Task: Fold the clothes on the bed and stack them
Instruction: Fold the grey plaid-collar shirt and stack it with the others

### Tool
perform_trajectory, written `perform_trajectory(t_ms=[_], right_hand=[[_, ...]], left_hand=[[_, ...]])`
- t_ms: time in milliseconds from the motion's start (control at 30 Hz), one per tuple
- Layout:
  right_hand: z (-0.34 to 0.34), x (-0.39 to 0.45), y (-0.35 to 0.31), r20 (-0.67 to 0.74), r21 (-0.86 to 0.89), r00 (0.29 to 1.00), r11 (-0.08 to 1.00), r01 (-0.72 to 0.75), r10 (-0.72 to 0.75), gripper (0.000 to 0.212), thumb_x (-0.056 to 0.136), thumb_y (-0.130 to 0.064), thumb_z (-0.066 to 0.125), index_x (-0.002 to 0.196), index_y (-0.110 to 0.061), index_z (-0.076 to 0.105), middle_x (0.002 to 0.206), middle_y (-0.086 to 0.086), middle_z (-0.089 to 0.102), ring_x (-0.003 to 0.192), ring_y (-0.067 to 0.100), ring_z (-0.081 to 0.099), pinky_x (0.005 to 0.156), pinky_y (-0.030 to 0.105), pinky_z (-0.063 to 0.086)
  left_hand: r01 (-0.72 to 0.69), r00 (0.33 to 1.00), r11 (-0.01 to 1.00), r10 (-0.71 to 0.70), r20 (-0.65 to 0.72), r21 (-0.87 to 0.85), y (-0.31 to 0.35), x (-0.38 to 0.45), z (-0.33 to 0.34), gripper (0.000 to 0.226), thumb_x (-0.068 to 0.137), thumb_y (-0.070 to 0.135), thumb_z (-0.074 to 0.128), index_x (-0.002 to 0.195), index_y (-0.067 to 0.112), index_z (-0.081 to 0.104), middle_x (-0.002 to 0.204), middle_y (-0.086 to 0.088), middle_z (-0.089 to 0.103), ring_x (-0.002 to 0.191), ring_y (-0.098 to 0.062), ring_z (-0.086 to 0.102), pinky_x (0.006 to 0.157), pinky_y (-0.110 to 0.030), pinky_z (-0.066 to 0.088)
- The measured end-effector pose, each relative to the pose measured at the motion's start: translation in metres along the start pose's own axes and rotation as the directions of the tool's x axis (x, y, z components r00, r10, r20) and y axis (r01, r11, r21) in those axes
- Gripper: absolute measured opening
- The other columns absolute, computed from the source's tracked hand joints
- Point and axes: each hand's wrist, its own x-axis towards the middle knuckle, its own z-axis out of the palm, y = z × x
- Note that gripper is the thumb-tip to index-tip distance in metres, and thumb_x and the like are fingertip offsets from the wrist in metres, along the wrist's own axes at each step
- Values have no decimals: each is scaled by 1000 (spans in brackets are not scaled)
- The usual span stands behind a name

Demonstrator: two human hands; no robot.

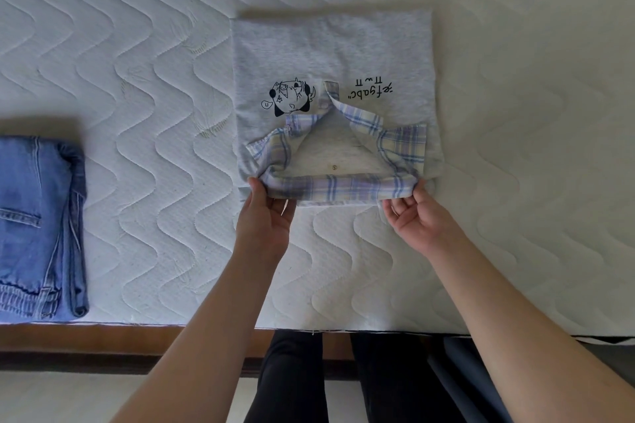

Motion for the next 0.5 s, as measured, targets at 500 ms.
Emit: perform_trajectory(t_ms=[500], right_hand=[[-3, 13, -20, 49, -899, 701, 274, 341, -712, 29, 99, -34, 54, 116, -10, 55, 103, 2, 61, 102, 26, 62, 83, 27, 42]], left_hand=[[-272, 860, 210, 491, 139, 939, 12, 21, -7, 69, 87, 52, 66, 144, 26, 36, 139, -8, 43, 123, -25, 47, 94, -41, 44]])
